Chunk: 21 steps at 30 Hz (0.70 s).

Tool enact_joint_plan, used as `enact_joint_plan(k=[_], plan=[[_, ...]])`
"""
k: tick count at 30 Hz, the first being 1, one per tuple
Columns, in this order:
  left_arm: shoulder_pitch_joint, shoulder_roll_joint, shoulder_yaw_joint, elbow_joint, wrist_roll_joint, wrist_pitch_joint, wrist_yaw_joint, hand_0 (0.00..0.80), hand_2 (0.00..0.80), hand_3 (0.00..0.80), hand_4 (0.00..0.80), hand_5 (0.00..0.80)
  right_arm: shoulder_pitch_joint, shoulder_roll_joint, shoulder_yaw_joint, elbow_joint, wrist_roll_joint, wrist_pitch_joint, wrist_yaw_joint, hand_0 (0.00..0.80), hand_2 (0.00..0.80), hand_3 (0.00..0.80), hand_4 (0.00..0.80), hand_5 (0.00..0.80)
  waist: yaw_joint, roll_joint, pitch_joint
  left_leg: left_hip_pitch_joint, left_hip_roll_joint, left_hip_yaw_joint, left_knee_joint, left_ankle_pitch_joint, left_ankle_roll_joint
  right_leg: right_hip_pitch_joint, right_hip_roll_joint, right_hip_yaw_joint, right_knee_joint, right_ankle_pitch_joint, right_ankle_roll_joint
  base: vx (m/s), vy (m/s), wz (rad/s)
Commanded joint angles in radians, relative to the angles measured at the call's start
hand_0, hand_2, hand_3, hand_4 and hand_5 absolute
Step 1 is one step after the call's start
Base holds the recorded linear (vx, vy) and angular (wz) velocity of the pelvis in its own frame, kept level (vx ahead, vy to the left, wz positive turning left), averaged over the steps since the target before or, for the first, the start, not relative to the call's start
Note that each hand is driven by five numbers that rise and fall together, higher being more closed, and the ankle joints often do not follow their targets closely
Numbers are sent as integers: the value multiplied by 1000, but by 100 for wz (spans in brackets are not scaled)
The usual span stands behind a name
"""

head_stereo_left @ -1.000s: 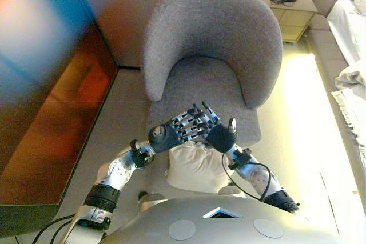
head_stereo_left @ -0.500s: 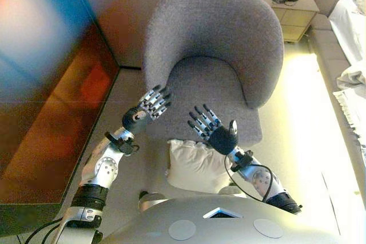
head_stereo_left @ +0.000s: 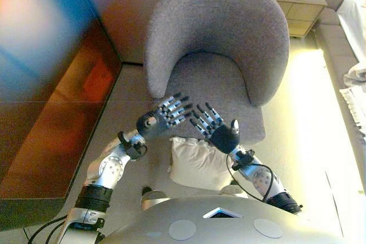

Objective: Pick up the cushion and take it to the sofa

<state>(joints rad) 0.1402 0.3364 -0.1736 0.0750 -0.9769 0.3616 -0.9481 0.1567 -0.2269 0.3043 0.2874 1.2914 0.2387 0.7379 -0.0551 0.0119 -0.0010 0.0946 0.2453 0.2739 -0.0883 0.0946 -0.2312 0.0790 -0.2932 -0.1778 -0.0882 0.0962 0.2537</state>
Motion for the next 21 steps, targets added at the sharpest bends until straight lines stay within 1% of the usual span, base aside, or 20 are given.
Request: enact_joint_plan(k=[1,5,7,10,12,17,20,21], plan=[[-21,-31,-50,-13,-80,42,-168,0,0,0,0,0,-95,23,-25,-63,74,-55,40,0,0,0,0,0,37,5,24,-33,-34,-25,26,-26,88,-22,32,-82,37,-17,-29,0,0,0],[0,-51,-104,-19,-113,61,-229,0,0,0,0,0,-110,30,-9,-60,87,-93,18,0,0,0,0,0,47,-2,26,-30,-33,-25,23,-28,87,-17,30,-92,37,-17,-27,0,-8,1],[3,-51,-119,-24,-122,60,-269,0,0,0,0,0,-112,32,-8,-56,95,-98,13,0,0,0,0,0,50,-5,26,-31,-31,-24,21,-29,86,-17,29,-97,37,-16,-26,-2,-30,5],[7,-35,-136,-53,-122,38,-331,0,0,0,0,0,-111,27,-12,-51,106,-97,0,0,0,0,0,0,53,-9,26,-31,-29,-24,19,-28,84,-16,28,-104,36,-14,-25,1,-10,1],[10,-19,-148,-83,-128,24,-342,0,0,0,0,0,-109,23,-15,-47,113,-97,-6,0,0,0,0,0,53,-8,26,-30,-29,-25,18,-28,84,-16,29,-106,36,-12,-24,9,-10,3],[5,9,-164,-115,-143,4,-310,0,0,0,0,0,-102,20,-17,-40,113,-106,-10,0,0,0,0,0,50,-9,29,-31,-30,-24,16,-26,84,-17,30,-109,34,-9,-21,1,-1,1],[10,25,-160,-105,-130,-25,-227,0,0,0,0,0,-94,15,-25,-29,96,-122,-32,0,0,0,0,0,47,-10,29,-32,-30,-24,16,-28,84,-21,29,-110,36,-7,-18,0,0,0],[11,29,-157,-94,-108,-62,-174,0,0,0,0,0,-91,13,-28,-22,76,-145,-58,0,0,0,0,0,47,-11,29,-31,-30,-24,17,-29,84,-23,29,-109,37,-8,-18,0,0,0]])
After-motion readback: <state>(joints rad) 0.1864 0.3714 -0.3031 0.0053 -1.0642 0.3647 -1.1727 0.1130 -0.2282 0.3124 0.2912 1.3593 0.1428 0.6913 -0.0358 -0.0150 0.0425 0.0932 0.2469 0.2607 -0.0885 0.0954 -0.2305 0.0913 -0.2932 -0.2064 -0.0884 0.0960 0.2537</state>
